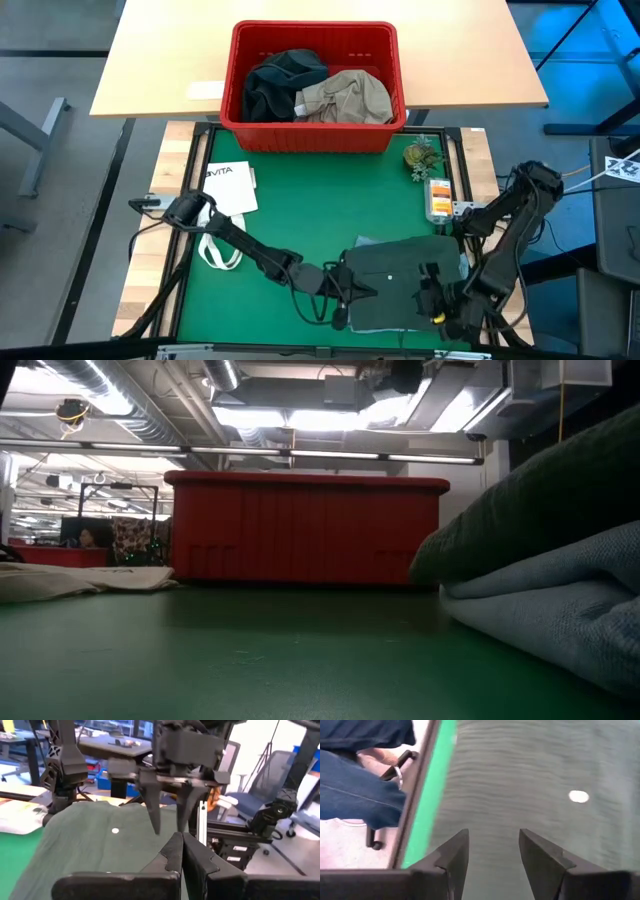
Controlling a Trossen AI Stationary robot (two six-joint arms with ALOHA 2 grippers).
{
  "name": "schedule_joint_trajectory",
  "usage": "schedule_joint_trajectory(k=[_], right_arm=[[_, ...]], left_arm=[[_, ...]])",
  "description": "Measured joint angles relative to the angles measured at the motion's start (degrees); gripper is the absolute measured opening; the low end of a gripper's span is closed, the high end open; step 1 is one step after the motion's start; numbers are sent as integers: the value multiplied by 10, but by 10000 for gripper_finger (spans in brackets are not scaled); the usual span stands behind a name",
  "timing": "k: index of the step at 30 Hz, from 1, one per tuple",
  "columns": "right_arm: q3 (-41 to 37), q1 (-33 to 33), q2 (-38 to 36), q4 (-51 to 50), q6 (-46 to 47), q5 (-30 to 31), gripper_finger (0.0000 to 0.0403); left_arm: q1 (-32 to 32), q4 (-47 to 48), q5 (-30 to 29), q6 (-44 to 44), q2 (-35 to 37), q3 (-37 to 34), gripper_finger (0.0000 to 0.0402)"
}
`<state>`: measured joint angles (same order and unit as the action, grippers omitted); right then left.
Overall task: Fold Laundry from Bin
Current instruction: Stack the green shirt on top of the light blue jeans
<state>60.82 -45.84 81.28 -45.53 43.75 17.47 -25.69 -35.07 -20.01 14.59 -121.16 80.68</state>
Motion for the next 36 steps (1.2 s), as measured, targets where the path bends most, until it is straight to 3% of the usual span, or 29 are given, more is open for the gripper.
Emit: schedule_joint_trajectory(k=[5, 10, 16, 24, 29, 36], right_arm=[[0, -8, 40, 41, -1, 0, 174], [0, -6, 63, 54, -1, 8, 174], [0, -6, 67, 46, -2, 10, 174], [-22, -6, 72, 22, 10, 14, 174], [-56, -7, 72, 10, 50, -34, 174], [-67, -7, 71, -25, 78, -121, 174]], left_arm=[[-13, -43, -26, -2, -47, 20, 0], [-8, -35, 1, -20, -120, 110, 0], [-8, 75, -13, -36, -172, 184, 0], [-6, 225, -31, 7, -174, 190, 0], [-12, 303, -30, 33, -174, 191, 0], [-15, 312, -32, 33, -173, 191, 0]])
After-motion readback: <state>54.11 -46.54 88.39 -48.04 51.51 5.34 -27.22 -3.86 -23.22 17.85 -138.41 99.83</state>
